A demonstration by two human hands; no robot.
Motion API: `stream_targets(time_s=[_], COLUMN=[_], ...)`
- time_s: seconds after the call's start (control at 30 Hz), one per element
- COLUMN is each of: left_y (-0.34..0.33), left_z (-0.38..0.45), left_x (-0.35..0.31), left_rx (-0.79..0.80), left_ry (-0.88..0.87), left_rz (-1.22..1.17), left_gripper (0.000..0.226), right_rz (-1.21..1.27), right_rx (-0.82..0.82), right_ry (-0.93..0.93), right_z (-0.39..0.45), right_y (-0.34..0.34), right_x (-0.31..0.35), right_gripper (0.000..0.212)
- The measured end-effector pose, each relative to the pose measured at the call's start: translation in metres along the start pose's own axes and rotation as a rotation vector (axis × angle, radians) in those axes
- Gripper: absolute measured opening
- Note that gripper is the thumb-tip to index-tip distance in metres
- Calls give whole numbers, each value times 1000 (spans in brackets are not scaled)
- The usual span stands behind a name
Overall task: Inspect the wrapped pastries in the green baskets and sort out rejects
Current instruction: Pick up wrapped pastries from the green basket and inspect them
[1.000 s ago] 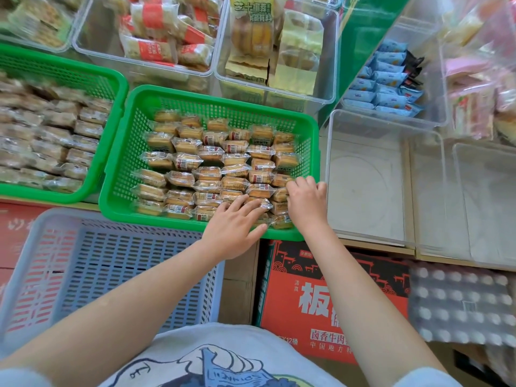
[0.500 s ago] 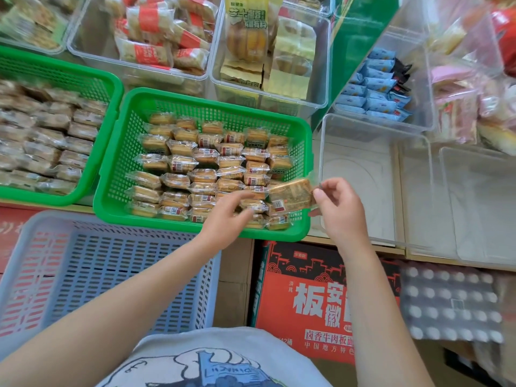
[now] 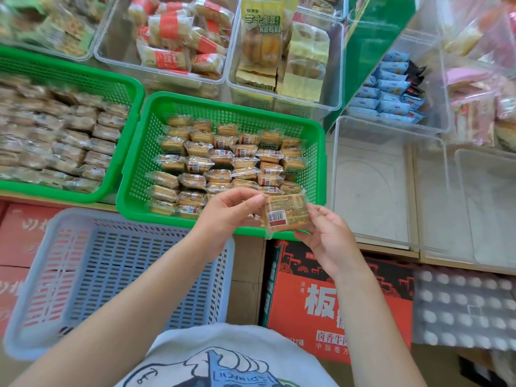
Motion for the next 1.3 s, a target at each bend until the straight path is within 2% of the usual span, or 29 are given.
stream_targets(time_s=[0.13,0.27,0.47,0.53,0.63,0.83,0.93,1.03,1.13,1.2,1.3], left_y=[2,6,-4,-12,-22,-33,-30,-25,-31,-33,-35], left_z=[-1,-1,2,2,1,1,4,5,2,1,3], left_x=[6,19,26,21,16,10,9,15,28,34,34], left_rx=[-46,-150,-108,-59,13,88,48,-12,-26,-23,20], left_ry=[40,112,175,174,160,117,102,180,302,334,312], left_rz=[-65,-123,-194,-203,-173,-107,-10,34,-143,-237,-210], left_gripper=[12,13,12,19,36,51,48,41,25,24,26], right_rz=[-189,-218,147,258,360,558,608,546,340,127,-26], right_rx=[-98,-140,-73,-64,-55,20,27,24,-57,-117,-100], right_ry=[115,226,157,133,107,37,9,65,172,232,184], right_z=[-5,-8,-2,0,4,11,13,13,13,13,16], right_y=[7,9,15,18,20,10,7,12,29,41,45], right_x=[11,23,12,9,5,-3,-9,-6,7,15,12], right_gripper=[17,15,14,13,10,17,21,14,11,13,18])
Point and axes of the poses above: each hand's wrist, its own z-axis towards the middle knuckle, its own y-axis out of the back of the hand, x = y × z, the point moved 10 cm from there along z, towards the middle knuckle, and after that the axes turned 7 degrees about -z, right-handed, at the moved point
